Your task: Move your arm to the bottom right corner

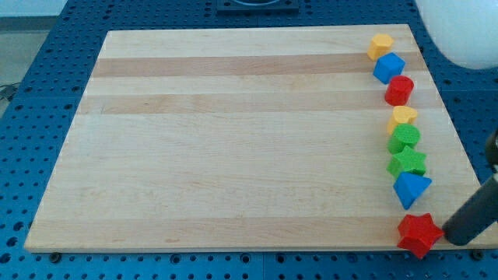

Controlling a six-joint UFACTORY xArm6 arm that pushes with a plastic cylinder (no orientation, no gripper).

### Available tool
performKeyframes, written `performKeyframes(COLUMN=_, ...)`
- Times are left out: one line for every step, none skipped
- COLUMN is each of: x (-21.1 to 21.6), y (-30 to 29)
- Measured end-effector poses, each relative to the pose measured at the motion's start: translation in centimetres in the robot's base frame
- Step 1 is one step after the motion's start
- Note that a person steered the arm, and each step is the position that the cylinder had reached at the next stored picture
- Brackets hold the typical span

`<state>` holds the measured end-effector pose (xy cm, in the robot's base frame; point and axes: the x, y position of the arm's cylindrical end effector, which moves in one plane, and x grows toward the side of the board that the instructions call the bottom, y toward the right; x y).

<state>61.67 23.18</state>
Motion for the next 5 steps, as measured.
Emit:
performKeyframes(x=0.0, y=-1.7)
performKeyframes(x=0.0, y=-3.6)
performKeyframes(x=0.0, y=-6.2)
performKeyframes(x=0.0, y=-9.4)
performKeyframes(x=0.0, y=-12.2)
